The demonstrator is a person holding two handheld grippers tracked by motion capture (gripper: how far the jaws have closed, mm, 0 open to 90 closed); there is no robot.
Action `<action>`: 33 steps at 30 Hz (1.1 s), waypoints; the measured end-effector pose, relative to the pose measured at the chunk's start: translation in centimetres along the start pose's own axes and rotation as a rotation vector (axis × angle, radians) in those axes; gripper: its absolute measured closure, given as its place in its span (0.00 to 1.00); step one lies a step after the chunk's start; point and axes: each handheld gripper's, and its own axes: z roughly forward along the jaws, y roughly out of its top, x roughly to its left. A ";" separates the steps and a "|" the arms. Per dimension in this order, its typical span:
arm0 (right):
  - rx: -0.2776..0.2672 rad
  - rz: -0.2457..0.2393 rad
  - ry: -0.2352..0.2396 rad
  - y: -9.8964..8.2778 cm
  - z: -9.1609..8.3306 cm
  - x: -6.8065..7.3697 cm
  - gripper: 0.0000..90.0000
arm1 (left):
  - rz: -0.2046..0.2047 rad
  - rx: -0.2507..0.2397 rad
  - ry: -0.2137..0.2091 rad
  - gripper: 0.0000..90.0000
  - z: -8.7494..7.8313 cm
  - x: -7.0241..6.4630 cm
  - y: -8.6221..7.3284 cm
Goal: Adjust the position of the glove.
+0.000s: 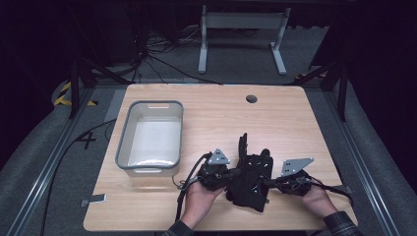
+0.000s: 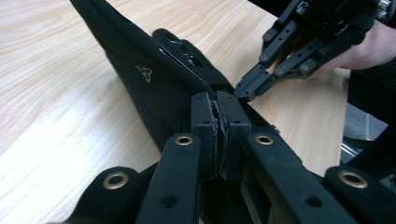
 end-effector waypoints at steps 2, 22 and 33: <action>-0.003 0.000 -0.001 0.0 0.0 0.0 1.00 | 0.001 0.005 -0.017 0.96 0.3 -0.1 0.0; -0.046 0.041 -0.078 -1.0 -2.5 -1.7 1.00 | 0.022 0.046 -0.116 0.95 4.0 -1.3 0.3; -0.045 0.043 -0.088 -1.2 -2.8 -1.9 1.00 | 0.043 0.076 -0.144 0.95 5.8 -1.8 0.3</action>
